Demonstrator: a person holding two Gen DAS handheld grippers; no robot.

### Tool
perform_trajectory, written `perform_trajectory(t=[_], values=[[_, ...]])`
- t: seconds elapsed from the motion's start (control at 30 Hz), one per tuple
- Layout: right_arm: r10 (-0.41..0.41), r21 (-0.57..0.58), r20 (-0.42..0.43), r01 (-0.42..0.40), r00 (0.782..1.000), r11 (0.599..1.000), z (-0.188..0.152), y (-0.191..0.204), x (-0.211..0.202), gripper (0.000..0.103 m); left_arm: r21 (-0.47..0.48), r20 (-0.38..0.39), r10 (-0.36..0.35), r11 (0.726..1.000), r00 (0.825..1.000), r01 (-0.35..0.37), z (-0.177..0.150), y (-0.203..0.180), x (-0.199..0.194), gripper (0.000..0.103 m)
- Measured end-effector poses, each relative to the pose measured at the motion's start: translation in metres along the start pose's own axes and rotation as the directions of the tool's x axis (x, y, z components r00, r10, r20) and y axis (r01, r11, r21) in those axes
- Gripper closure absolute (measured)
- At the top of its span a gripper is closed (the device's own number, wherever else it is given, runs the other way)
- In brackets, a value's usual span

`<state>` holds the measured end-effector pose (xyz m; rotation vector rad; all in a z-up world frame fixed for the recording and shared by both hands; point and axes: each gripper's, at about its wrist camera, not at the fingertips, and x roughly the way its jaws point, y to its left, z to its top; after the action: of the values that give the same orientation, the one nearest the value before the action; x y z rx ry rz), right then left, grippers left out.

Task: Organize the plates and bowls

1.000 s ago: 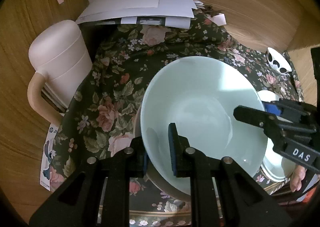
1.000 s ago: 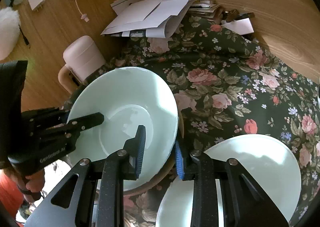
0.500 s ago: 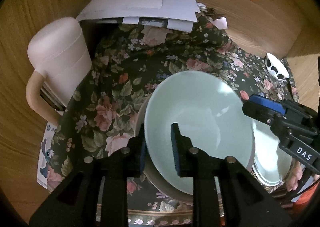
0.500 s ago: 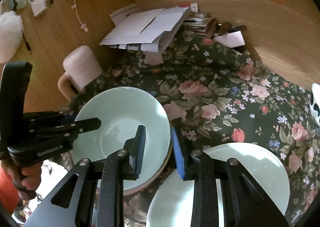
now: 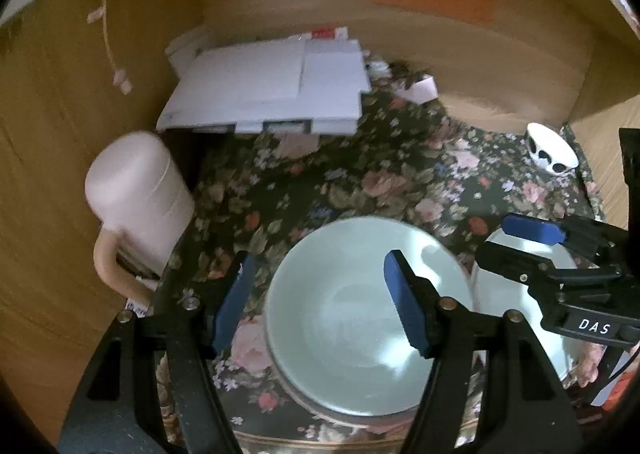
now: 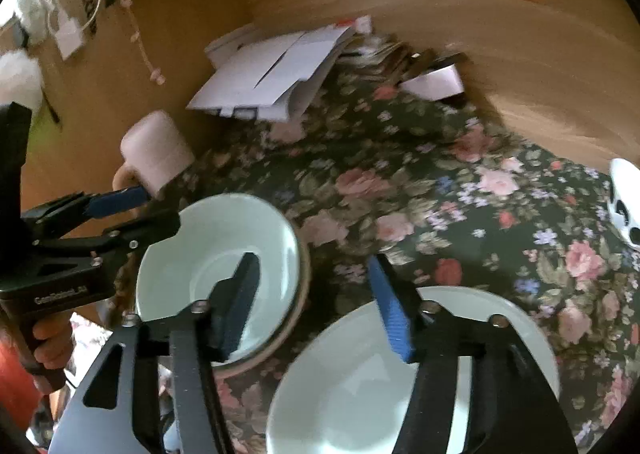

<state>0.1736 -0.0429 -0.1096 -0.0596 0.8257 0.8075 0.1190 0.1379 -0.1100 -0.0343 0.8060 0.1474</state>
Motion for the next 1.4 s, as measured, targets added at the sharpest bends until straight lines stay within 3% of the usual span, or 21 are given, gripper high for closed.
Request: perform_trajectory(t=[0.33,0.47,0.53,0.93,1.23,1.4], values=[[-0.102,0.077,0.067,0.097,0.993,0.992,0.011,-0.057,-0.044,0.042,0.055,0.046,-0.110,0.993,0.993,0.108,0.043,-0.069,0.002,0.029],[-0.161,0.144,0.074,0.149,0.984,0.978,0.011,-0.095,-0.063,0.042,0.073,0.059,-0.154,0.986,0.986,0.149,0.058,-0.102,0.013,0.017],[-0.188,0.176,0.072,0.174,0.979,0.969,0.011,-0.114,-0.070,0.042,0.088,0.058,-0.167,0.983,0.984,0.161,0.065,-0.119,0.020,0.017],[-0.388,0.342,0.036,0.353,0.921,0.871,0.010,-0.220,-0.099,0.042,0.193,0.020,-0.243,0.953,0.970,0.235,0.113,-0.207,0.061,0.016],[-0.457,0.426,-0.029,0.425,0.889,0.799,0.012,-0.280,-0.092,0.042,0.209,-0.057,-0.280,0.935,0.958,0.286,0.136,-0.249,0.115,0.017],[-0.523,0.448,-0.060,0.492,0.850,0.747,0.013,-0.309,-0.081,0.042,0.258,-0.066,-0.296,0.917,0.953,0.303,0.143,-0.270,0.135,0.017]])
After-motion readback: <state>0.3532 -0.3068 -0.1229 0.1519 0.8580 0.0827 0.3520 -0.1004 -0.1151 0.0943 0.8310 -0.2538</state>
